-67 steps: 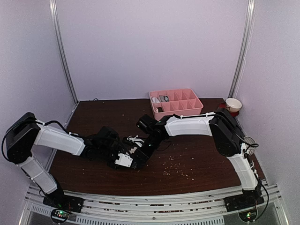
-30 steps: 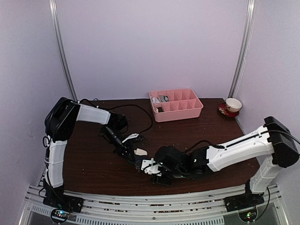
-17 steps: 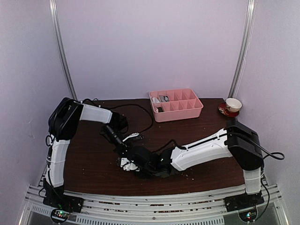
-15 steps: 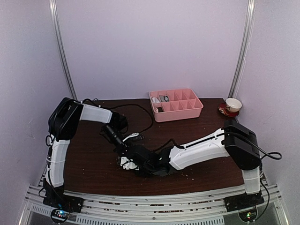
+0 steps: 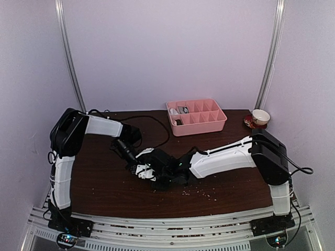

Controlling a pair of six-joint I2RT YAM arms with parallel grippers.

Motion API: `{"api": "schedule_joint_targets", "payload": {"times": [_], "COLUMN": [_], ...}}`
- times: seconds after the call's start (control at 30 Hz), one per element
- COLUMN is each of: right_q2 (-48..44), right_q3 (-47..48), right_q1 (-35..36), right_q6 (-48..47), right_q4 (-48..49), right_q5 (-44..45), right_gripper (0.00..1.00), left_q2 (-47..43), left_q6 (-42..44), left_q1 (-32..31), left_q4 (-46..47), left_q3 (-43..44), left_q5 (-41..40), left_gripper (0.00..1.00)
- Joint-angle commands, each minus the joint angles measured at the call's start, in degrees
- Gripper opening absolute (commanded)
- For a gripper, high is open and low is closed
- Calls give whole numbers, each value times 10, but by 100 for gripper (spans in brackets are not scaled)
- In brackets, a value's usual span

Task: Roll the underwear
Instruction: Roll the underwear at the center of the board.

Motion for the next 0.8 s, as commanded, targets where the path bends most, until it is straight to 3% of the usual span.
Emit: {"api": "schedule_joint_targets", "payload": {"times": [0.0, 0.3, 0.53, 0.77], "right_q2": [24, 40, 68, 110], "right_q3": [-3, 18, 68, 115], "right_q1": [-25, -63, -104, -134], "right_q6": [34, 67, 92, 127], "right_q4": [-80, -100, -133, -167], "right_q5": [-78, -146, -237, -286], "right_gripper": [19, 18, 19, 19], "left_q2": [-36, -199, -311, -347], "left_q6": [21, 53, 93, 118], "left_q1": [3, 6, 10, 8], "left_q4": [42, 140, 305, 448], "left_q3": [-39, -117, -270, -372], "left_q5": [-96, -64, -107, -138], "left_gripper": [44, 65, 66, 69]}}
